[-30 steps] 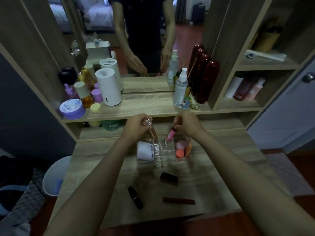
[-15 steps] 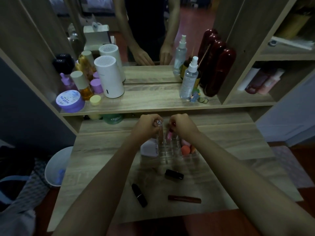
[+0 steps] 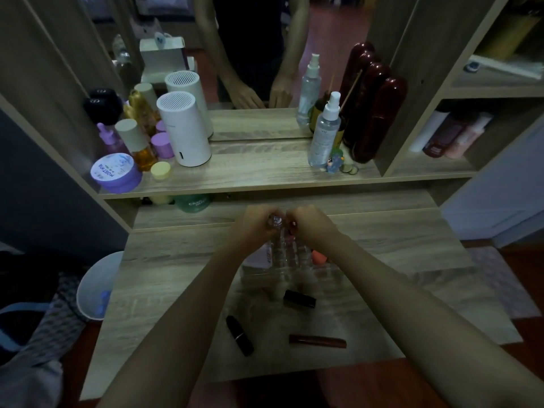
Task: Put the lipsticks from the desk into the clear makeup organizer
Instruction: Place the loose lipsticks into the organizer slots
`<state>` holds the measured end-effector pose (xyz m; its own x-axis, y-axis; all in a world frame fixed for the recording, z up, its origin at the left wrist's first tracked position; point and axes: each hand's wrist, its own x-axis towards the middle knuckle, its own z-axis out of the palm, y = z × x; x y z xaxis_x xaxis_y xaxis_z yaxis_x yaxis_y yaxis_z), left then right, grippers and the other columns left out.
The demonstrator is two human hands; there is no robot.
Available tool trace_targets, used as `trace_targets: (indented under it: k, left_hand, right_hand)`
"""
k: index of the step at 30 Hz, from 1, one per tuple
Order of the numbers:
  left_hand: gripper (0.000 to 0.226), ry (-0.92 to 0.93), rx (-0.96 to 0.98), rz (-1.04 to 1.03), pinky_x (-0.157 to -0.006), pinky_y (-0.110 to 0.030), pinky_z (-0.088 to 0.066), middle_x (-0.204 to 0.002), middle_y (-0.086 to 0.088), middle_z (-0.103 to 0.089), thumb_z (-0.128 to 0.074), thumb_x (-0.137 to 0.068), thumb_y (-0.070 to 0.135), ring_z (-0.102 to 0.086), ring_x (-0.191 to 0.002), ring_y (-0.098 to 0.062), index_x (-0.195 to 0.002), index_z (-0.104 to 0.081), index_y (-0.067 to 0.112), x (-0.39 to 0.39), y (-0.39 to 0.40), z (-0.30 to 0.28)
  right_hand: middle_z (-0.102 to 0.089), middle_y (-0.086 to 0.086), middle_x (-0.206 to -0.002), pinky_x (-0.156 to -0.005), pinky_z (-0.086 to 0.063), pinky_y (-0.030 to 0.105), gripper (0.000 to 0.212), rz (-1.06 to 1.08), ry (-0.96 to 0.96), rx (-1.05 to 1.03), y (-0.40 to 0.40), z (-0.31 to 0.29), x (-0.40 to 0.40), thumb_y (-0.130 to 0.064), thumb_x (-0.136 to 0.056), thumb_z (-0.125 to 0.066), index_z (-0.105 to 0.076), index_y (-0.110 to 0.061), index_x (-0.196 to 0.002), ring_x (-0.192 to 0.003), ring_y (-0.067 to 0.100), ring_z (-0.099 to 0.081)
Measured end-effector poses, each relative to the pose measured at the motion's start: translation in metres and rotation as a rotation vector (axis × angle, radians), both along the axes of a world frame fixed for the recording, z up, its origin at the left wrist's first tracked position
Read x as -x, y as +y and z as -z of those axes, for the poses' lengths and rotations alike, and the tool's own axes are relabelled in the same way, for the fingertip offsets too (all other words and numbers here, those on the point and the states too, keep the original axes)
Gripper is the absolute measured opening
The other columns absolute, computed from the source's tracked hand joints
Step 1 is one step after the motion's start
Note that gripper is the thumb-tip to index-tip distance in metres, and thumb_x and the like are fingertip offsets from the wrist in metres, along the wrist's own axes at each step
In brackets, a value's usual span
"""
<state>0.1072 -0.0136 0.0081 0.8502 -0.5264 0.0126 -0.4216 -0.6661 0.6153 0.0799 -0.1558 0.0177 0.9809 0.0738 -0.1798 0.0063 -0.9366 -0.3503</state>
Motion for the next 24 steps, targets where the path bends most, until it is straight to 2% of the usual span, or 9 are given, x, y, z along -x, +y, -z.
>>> trace_targets:
  k: [3,7,10,13,15,19,22,24]
  left_hand:
    - [0.025,-0.012,-0.034,-0.004,-0.072,-0.023,-0.041,-0.101,-0.01,-0.07,-0.067,-0.079,0.006,-0.058,-0.085,-0.014,-0.105,-0.066,0.009,0.0,0.001,0.001]
    - [0.023,-0.033,-0.041,-0.004,-0.072,-0.024,-0.042,-0.102,-0.01,-0.069,-0.065,-0.081,0.009,-0.06,-0.089,-0.017,-0.105,-0.065,0.011,0.002,0.002,0.003]
    - [0.028,-0.032,-0.029,-0.027,-0.071,-0.023,-0.04,-0.104,-0.008,-0.068,-0.065,-0.082,0.011,-0.056,-0.086,-0.011,-0.11,-0.064,0.013,0.003,0.002,0.005]
    - [0.039,-0.012,-0.013,-0.045,-0.074,-0.021,-0.04,-0.112,-0.008,-0.065,-0.065,-0.082,0.011,-0.053,-0.089,-0.008,-0.12,-0.058,0.013,0.002,0.003,0.005]
    - [0.042,-0.01,0.015,-0.055,-0.076,-0.021,-0.042,-0.116,-0.008,-0.063,-0.066,-0.081,0.011,-0.053,-0.091,-0.007,-0.122,-0.056,0.012,0.002,0.005,0.004]
    - [0.042,-0.068,0.073,-0.07,-0.088,-0.03,-0.053,-0.12,-0.008,-0.059,-0.067,-0.08,0.012,-0.06,-0.104,-0.018,-0.121,-0.056,0.012,0.007,0.018,0.003]
    - [0.039,-0.163,0.066,-0.083,-0.085,-0.028,-0.054,-0.117,-0.007,-0.058,-0.067,-0.08,0.01,-0.06,-0.1,-0.016,-0.118,-0.058,0.012,0.018,0.035,0.004]
    - [0.031,-0.224,0.039,-0.092,-0.074,-0.024,-0.049,-0.109,-0.005,-0.06,-0.067,-0.08,0.011,-0.057,-0.09,-0.012,-0.11,-0.062,0.013,0.031,0.045,0.006]
  right_hand:
    - [-0.071,0.015,-0.098,-0.082,-0.055,0.043,0.016,-0.01,0.007,0.004,-0.001,-0.001,0.0,-0.004,-0.083,-0.061,-0.067,-0.006,-0.097,-0.093,0.03,-0.066]
    - [-0.072,0.014,-0.098,-0.085,-0.055,0.044,0.016,0.004,0.021,-0.013,-0.002,-0.002,0.001,-0.005,-0.083,-0.063,-0.068,-0.007,-0.098,-0.094,0.029,-0.066]
    - [-0.071,0.014,-0.1,-0.087,-0.054,0.045,0.018,0.007,0.033,-0.019,-0.003,-0.002,0.002,-0.005,-0.082,-0.064,-0.068,-0.008,-0.099,-0.096,0.028,-0.065]
    - [-0.071,0.014,-0.104,-0.089,-0.054,0.044,0.023,0.007,0.027,-0.026,-0.005,-0.003,0.003,-0.007,-0.083,-0.064,-0.067,-0.01,-0.105,-0.099,0.029,-0.065]
    - [-0.07,0.015,-0.112,-0.092,-0.052,0.043,0.034,0.009,0.013,-0.011,-0.007,-0.006,0.004,-0.01,-0.083,-0.066,-0.063,-0.011,-0.117,-0.106,0.031,-0.064]
    - [-0.065,0.016,-0.122,-0.096,-0.05,0.042,0.045,0.041,-0.029,0.003,-0.019,-0.014,0.012,-0.011,-0.085,-0.063,-0.055,-0.014,-0.129,-0.116,0.031,-0.058]
    - [-0.066,0.012,-0.116,-0.087,-0.052,0.042,0.036,0.066,-0.164,-0.002,-0.029,-0.022,0.032,-0.013,-0.087,-0.06,-0.058,-0.013,-0.123,-0.105,0.028,-0.062]
    - [-0.069,0.01,-0.1,-0.076,-0.055,0.041,0.021,0.071,-0.295,-0.053,-0.034,-0.027,0.055,-0.014,-0.087,-0.06,-0.064,-0.011,-0.107,-0.089,0.026,-0.064]
